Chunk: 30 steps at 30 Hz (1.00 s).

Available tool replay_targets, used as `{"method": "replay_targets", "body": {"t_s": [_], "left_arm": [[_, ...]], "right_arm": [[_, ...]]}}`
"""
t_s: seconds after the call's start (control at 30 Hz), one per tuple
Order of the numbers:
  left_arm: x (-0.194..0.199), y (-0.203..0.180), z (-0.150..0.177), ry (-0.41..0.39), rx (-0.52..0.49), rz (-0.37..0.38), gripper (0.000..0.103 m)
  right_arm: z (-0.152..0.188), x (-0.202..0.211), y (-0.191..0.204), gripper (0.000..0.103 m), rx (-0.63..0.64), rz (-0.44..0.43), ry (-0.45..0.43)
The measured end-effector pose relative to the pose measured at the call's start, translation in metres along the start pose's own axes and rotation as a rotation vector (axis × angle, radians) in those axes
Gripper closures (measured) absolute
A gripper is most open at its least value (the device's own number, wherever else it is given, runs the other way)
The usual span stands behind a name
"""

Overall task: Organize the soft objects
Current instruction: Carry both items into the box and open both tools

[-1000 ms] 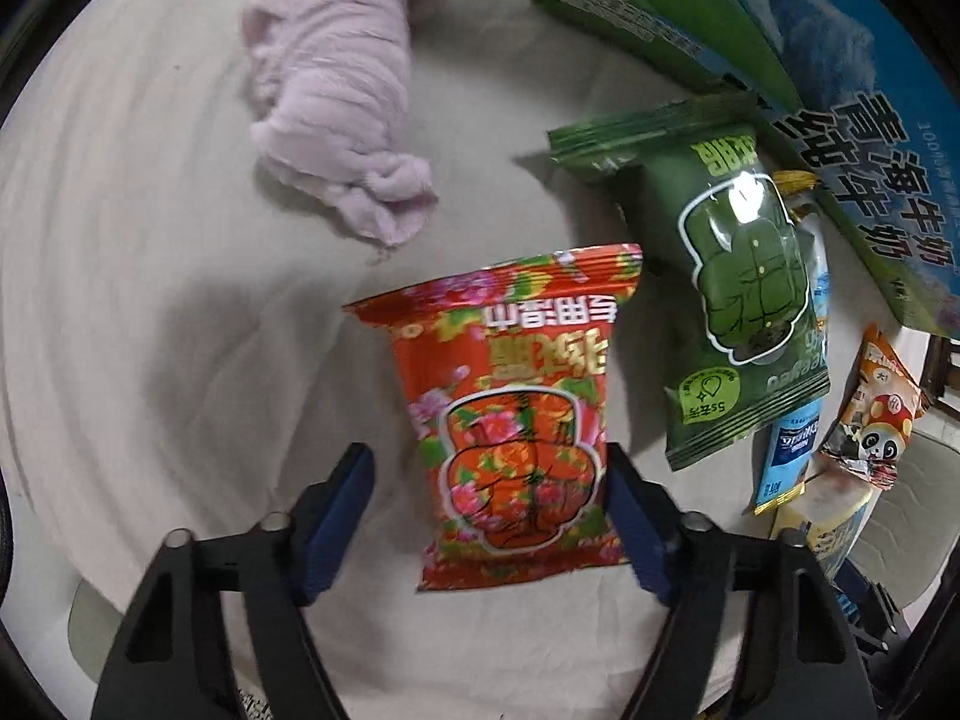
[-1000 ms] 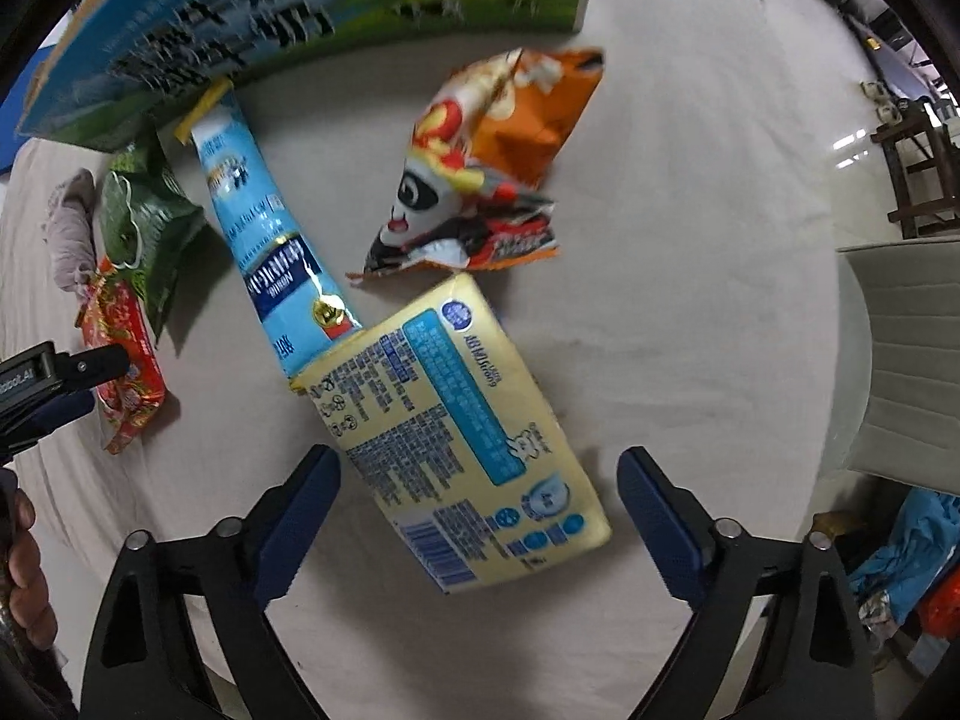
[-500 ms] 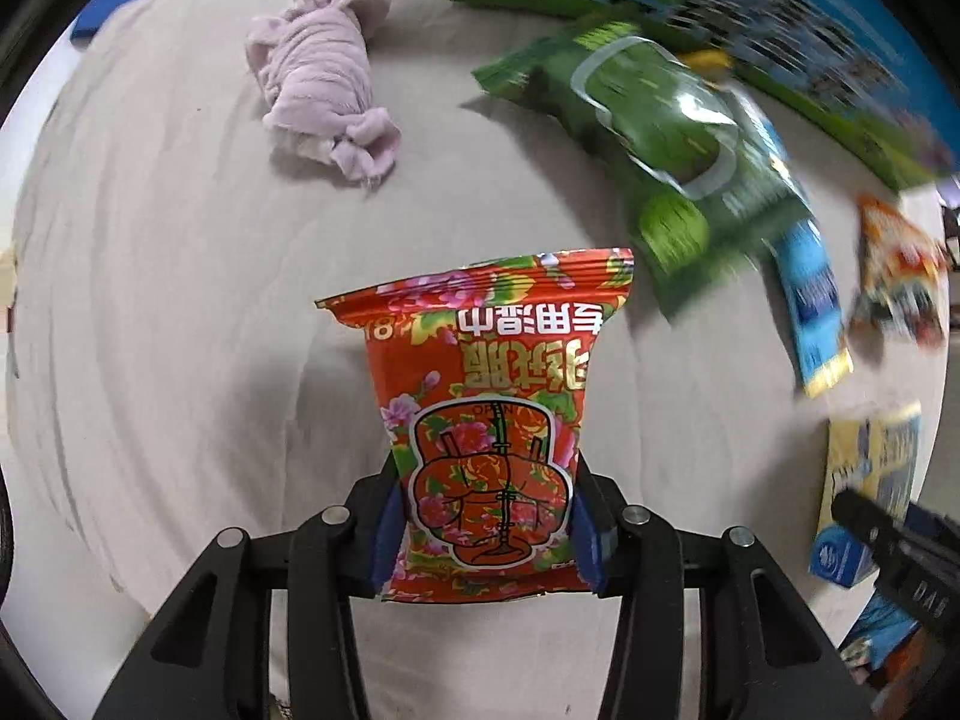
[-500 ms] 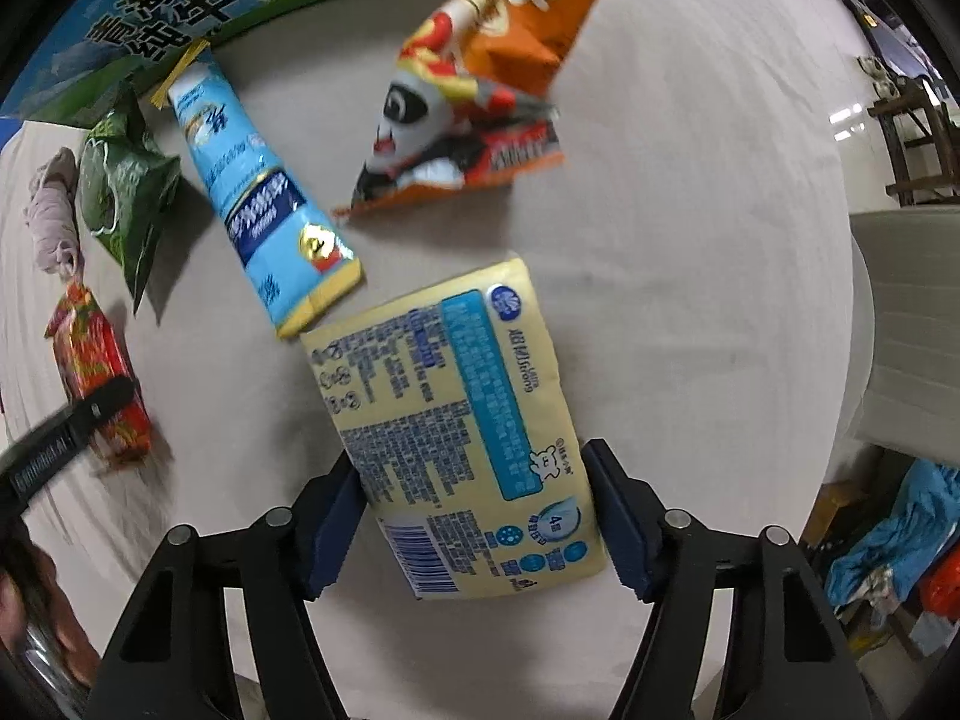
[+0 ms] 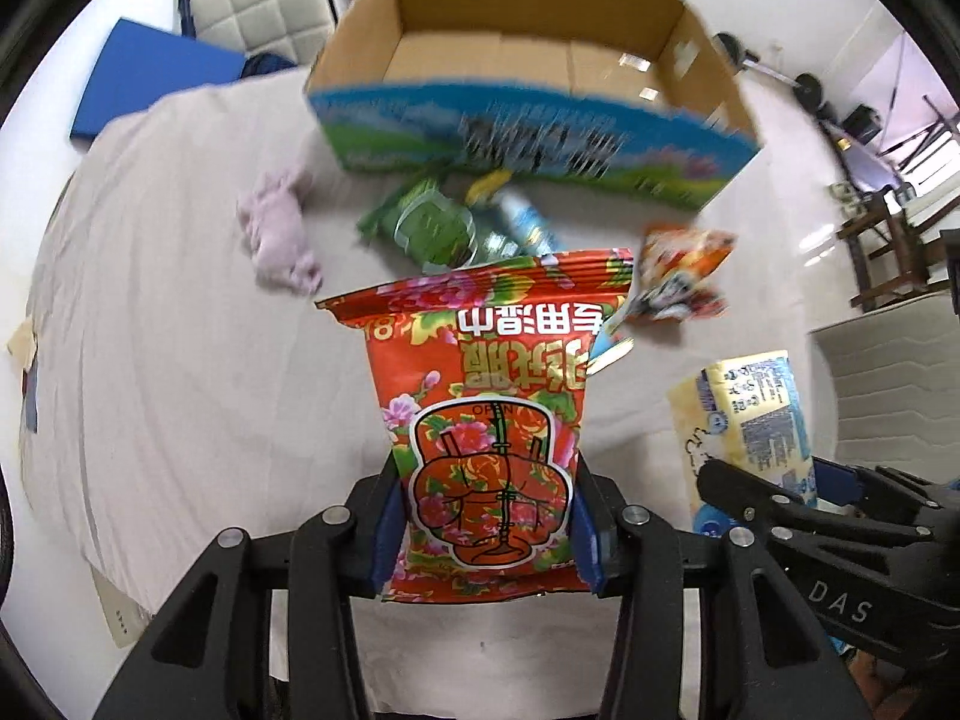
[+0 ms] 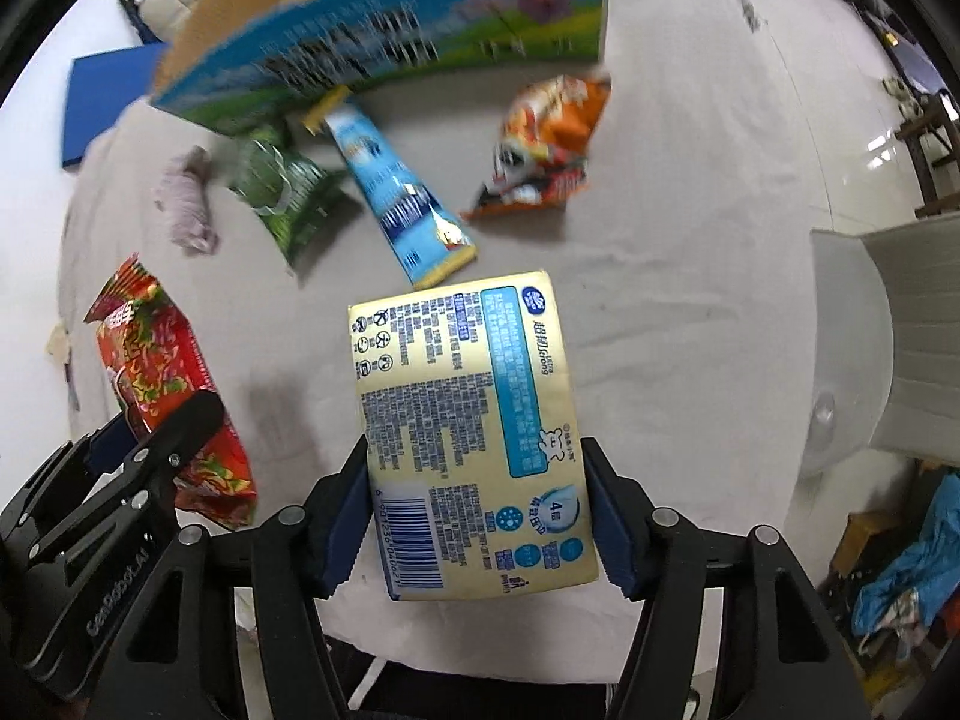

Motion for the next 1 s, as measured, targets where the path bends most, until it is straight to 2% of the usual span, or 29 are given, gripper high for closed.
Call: {"method": "replay_targets", "body": {"t_s": [0.07, 0.13, 0.23, 0.37, 0.5, 0.7, 1.0], "left_arm": [[0.007, 0.017, -0.030, -0.018, -0.001, 0.024, 0.060], [0.023, 0.018, -0.052, -0.047, -0.008, 0.059, 0.060], [0.032, 0.011, -0.105, -0.083, -0.024, 0.095, 0.060], [0.045, 0.013, -0.166, -0.112, -0.048, 0.153, 0.060], [0.044, 0.016, -0.227, -0.128, -0.076, 0.167, 0.060], [-0.004, 0.021, -0.298, -0.051, -0.071, 0.220, 0.060], [-0.088, 0.012, -0.348, 0.109, -0.060, 0.286, 0.060]], "right_arm": [[-0.010, 0.027, -0.005, 0.037, -0.001, -0.016, -0.026], [-0.027, 0.063, -0.006, 0.037, -0.001, -0.034, -0.064], [-0.054, 0.099, -0.002, 0.037, -0.001, -0.057, -0.121], [-0.094, 0.135, 0.010, 0.037, 0.004, -0.067, -0.188], [-0.143, 0.154, 0.017, 0.037, -0.005, -0.044, -0.248], [-0.225, 0.142, 0.027, 0.037, -0.028, -0.006, -0.277], [-0.329, 0.065, 0.022, 0.037, -0.043, 0.077, -0.230]]}}
Point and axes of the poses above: each gripper's, at about its wrist camera, not at the fingertips, and x roughly against the way its jaws point, y to its left, z to its underside, the point moved 8 cm from there along -x, roughly the way its jaws point, and after that the axes turned 6 degrees about z, right-handed, at the moved point
